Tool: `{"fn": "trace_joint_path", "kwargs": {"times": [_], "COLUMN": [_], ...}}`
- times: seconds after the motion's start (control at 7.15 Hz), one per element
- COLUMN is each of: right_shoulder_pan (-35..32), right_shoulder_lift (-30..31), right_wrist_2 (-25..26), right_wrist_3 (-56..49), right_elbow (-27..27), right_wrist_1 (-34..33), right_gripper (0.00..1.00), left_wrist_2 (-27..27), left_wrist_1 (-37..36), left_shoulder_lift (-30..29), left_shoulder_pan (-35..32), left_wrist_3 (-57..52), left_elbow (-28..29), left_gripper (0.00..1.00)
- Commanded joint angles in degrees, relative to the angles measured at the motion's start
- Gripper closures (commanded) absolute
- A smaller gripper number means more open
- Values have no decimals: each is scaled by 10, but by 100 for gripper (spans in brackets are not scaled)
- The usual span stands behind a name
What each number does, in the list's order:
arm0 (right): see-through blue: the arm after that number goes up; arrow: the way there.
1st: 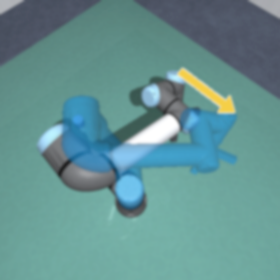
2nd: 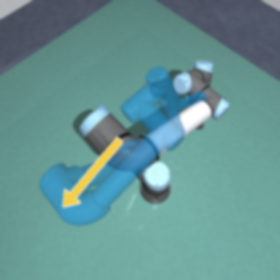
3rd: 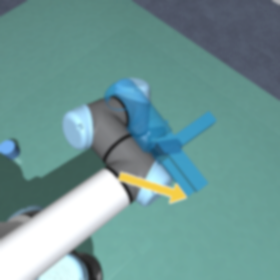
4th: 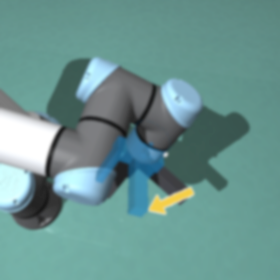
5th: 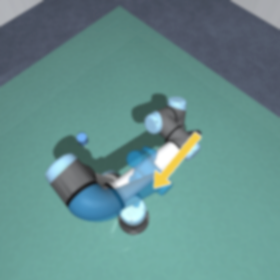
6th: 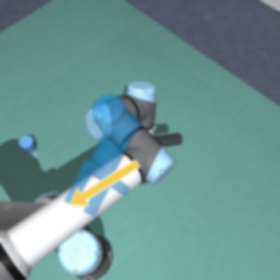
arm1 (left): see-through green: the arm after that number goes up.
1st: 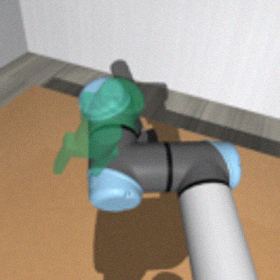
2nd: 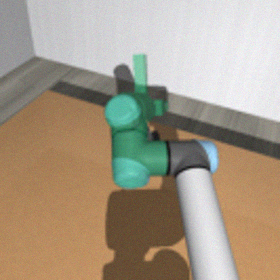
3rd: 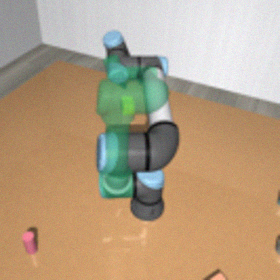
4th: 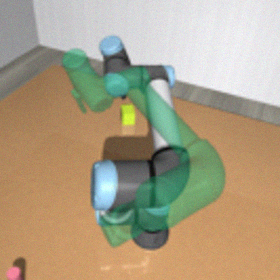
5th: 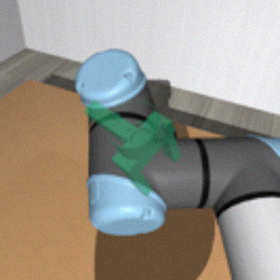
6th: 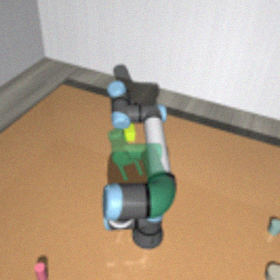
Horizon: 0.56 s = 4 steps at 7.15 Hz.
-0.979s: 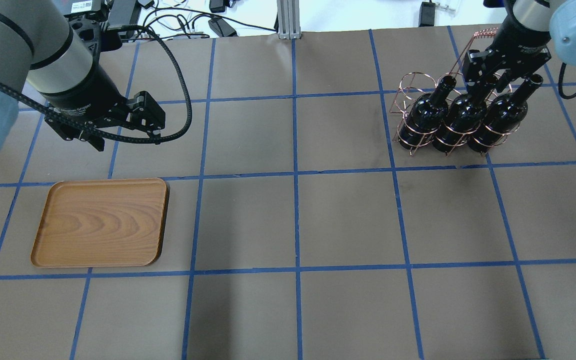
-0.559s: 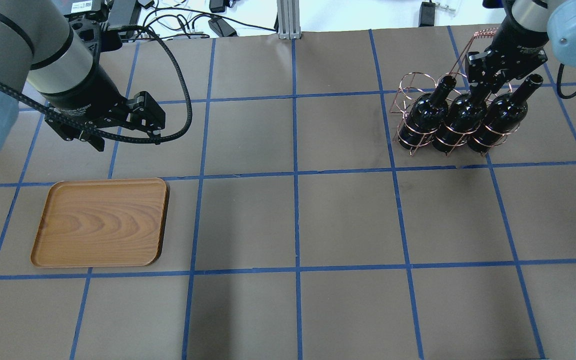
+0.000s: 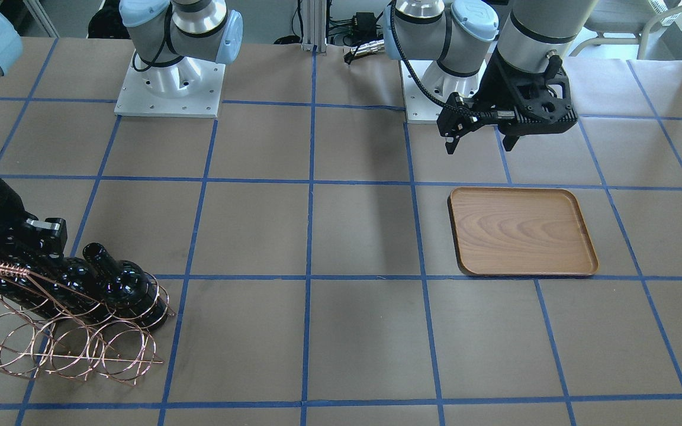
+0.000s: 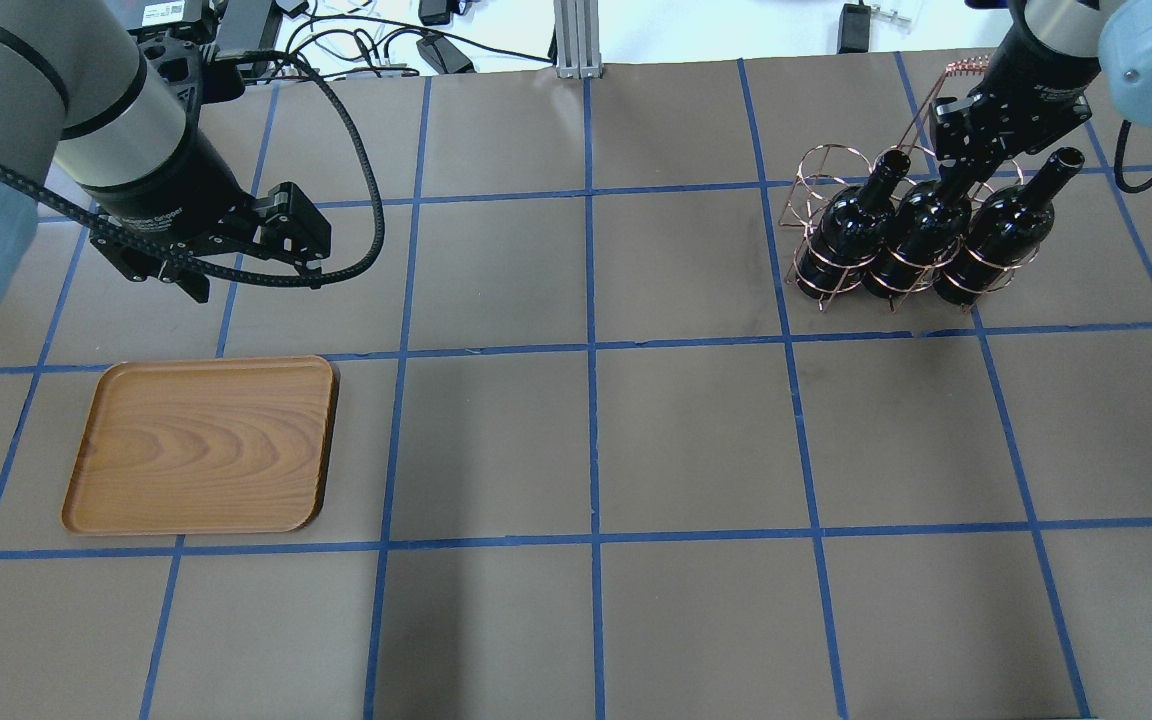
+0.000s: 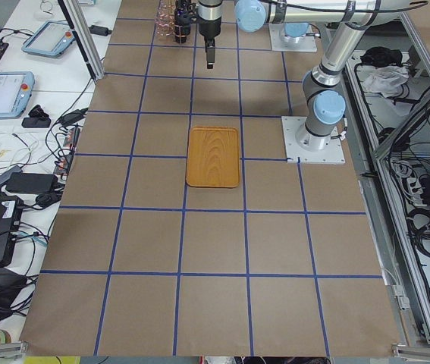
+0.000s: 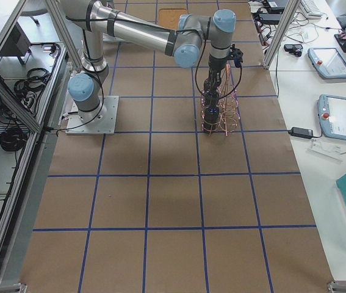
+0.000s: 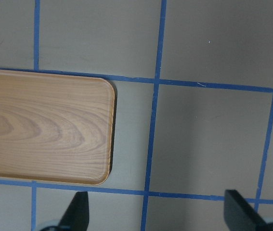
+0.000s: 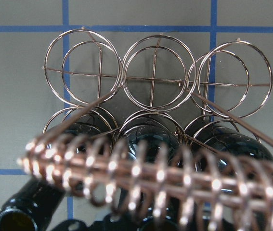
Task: Take wine from basket and place on tray
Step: 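Lift the bottle out of the rack with the right gripper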
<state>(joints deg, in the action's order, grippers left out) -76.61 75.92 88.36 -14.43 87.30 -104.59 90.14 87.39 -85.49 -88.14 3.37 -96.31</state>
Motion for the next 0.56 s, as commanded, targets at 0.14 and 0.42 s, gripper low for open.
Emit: {"fn": "trace_joint_path", "kwargs": {"times": [0.14,0.42], "right_shoulder_pan": [-1,-1], "right_shoulder_lift": [12,67], "right_wrist_2": [-4,4], "right_wrist_3": [-2,-2], "right_elbow": [-70,-124], "right_wrist_1": [88,203], "right_gripper": [81,82], "left_wrist_2": [-1,-1], "left_wrist_1": [-5,-3], "left_shoulder_lift": [2,5], "left_shoulder_pan": [3,3], "left_wrist_3": [0,0], "left_elbow": [3,2], "left_gripper": [0,0]}}
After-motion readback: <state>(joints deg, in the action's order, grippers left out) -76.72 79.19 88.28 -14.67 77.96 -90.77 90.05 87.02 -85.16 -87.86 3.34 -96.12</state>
